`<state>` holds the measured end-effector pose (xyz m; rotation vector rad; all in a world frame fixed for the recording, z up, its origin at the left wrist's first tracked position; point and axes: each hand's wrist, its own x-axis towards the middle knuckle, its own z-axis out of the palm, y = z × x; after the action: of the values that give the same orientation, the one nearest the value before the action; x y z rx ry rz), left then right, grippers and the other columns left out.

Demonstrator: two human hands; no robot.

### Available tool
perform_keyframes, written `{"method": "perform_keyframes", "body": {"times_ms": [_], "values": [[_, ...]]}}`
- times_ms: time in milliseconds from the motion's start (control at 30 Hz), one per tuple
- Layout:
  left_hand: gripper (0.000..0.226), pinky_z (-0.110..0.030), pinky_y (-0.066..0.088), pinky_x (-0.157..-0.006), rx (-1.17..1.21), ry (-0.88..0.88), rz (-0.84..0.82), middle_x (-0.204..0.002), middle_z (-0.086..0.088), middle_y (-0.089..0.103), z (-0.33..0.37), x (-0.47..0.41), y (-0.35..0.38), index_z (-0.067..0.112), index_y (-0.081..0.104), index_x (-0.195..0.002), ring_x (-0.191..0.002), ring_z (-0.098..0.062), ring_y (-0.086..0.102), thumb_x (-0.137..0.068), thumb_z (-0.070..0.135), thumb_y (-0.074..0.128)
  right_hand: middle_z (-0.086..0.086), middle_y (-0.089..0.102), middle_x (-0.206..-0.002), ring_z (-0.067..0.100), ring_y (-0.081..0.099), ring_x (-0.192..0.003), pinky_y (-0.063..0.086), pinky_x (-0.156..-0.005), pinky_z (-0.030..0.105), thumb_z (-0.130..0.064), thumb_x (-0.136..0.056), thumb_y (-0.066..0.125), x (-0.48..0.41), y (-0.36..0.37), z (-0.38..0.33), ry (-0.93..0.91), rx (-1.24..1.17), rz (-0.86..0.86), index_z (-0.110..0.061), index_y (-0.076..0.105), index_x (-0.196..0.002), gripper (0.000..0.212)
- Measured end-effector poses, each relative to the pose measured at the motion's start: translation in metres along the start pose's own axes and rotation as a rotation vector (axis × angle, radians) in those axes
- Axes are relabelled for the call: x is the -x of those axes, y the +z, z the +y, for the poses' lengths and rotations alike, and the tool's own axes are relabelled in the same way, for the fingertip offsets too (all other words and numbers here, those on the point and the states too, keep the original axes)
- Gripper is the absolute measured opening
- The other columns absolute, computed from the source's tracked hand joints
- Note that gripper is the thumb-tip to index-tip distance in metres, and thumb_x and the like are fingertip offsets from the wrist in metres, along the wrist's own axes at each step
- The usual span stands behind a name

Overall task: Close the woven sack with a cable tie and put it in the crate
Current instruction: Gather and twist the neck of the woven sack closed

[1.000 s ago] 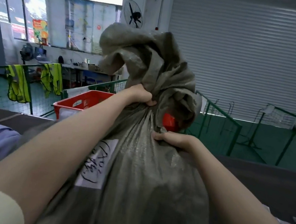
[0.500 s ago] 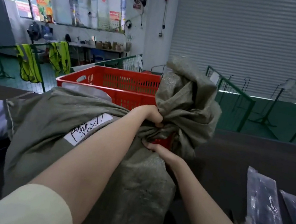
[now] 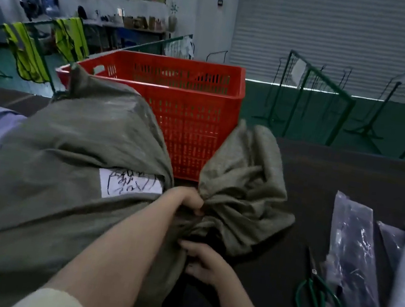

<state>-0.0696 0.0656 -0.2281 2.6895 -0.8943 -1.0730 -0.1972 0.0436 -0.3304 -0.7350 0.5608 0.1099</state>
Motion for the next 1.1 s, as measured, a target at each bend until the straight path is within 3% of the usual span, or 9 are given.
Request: {"method": "perform_keyframes", "body": {"times_ms": [133, 200, 333, 433, 567, 700, 867, 1033, 1100], "values": [[0.045, -0.031, 0.039, -0.088, 0.180, -0.006, -0.147, -0.135, -0.015, 0.051, -0.008, 0.002, 0.008, 0.005, 0.045, -0.133, -0.110, -0.028, 0.051, -0.089, 0.012, 0.054, 0.018, 0.062, -0.111, 0.035, 0.055, -0.105, 0.045, -0.095, 0.047, -0.005, -0.027, 0.086, 0.017, -0.044, -0.020, -0.250, -0.471, 0.087, -0.004, 0.061, -0.106, 0.083], [0.043, -0.032, 0.041, -0.089, 0.241, 0.012, -0.201, -0.128, -0.014, 0.054, -0.008, 0.003, 0.005, 0.006, 0.047, -0.132, -0.109, -0.028, 0.052, -0.090, 0.011, 0.053, 0.020, 0.059, -0.121, 0.039, 0.049, -0.119, 0.034, -0.106, 0.054, -0.010, -0.033, 0.082, 0.023, -0.046, -0.036, -0.348, -0.531, 0.073, -0.005, 0.058, -0.115, 0.086], [0.048, -0.034, 0.042, -0.096, 0.358, 0.102, -0.236, -0.122, -0.008, 0.053, -0.008, 0.007, -0.004, 0.008, 0.044, -0.135, -0.121, -0.030, 0.049, -0.088, 0.010, 0.057, 0.020, 0.060, -0.127, 0.036, 0.054, -0.120, 0.040, -0.105, 0.048, -0.019, -0.053, 0.073, 0.033, -0.033, -0.081, -0.507, -0.659, 0.024, -0.008, 0.061, -0.122, 0.071], [0.060, -0.028, 0.039, -0.097, 0.475, 0.283, -0.026, -0.126, -0.004, 0.051, 0.002, 0.007, -0.009, 0.011, 0.044, -0.132, -0.120, -0.020, 0.047, -0.079, 0.004, 0.069, 0.009, 0.077, -0.093, 0.023, 0.073, -0.085, 0.057, -0.079, 0.041, -0.019, -0.048, 0.075, 0.050, -0.031, -0.118, -0.655, -0.425, -0.008, -0.011, 0.079, -0.082, 0.035], [0.057, -0.021, 0.037, -0.088, 0.365, 0.333, -0.037, -0.116, 0.000, 0.054, 0.015, -0.007, 0.009, 0.009, 0.051, -0.127, -0.108, -0.015, 0.049, -0.074, 0.002, 0.070, 0.014, 0.072, -0.106, 0.023, 0.071, -0.087, 0.059, -0.077, 0.038, -0.023, -0.058, 0.084, 0.036, -0.065, -0.112, -0.570, -0.258, 0.336, -0.009, 0.068, -0.105, 0.052], [0.070, -0.029, 0.049, -0.087, -0.031, 0.101, -0.181, -0.127, -0.014, 0.057, 0.027, -0.045, 0.053, 0.001, 0.046, -0.132, -0.113, -0.032, 0.057, -0.065, 0.008, 0.065, 0.018, 0.053, -0.135, 0.034, 0.054, -0.116, 0.048, -0.089, 0.043, -0.016, -0.093, 0.051, 0.015, -0.087, -0.071, -0.229, -0.011, 0.811, -0.004, 0.044, -0.135, 0.043], [0.124, -0.040, 0.035, -0.111, 0.118, 0.071, -0.023, -0.156, -0.021, 0.013, -0.003, -0.067, 0.054, 0.026, -0.031, -0.141, -0.138, -0.035, 0.030, -0.064, 0.014, 0.066, 0.015, 0.056, -0.130, 0.026, 0.054, -0.100, 0.046, -0.063, 0.030, -0.019, -0.077, 0.059, 0.015, -0.101, -0.064, -0.274, -0.094, 0.761, -0.008, 0.041, -0.134, 0.061], [0.112, -0.032, 0.039, -0.107, -0.049, 0.278, -0.073, -0.150, -0.010, 0.036, -0.002, -0.058, 0.061, 0.030, -0.015, -0.146, -0.128, -0.024, 0.046, -0.070, 0.026, 0.067, 0.006, 0.051, -0.136, 0.030, 0.055, -0.113, 0.048, -0.088, 0.053, -0.058, -0.061, 0.073, 0.021, -0.102, -0.095, -0.263, -0.173, 0.639, -0.031, 0.017, -0.148, 0.107], [0.095, -0.032, 0.036, -0.110, -0.104, 0.368, -0.115, -0.146, -0.004, 0.043, 0.008, -0.051, 0.062, 0.030, 0.008, -0.147, -0.129, -0.020, 0.046, -0.074, 0.032, 0.067, 0.013, 0.063, -0.121, 0.030, 0.065, -0.101, 0.054, -0.083, 0.045, -0.056, -0.068, 0.071, 0.024, -0.094, -0.105, -0.199, -0.119, 0.514, -0.024, 0.041, -0.140, 0.084]]}}
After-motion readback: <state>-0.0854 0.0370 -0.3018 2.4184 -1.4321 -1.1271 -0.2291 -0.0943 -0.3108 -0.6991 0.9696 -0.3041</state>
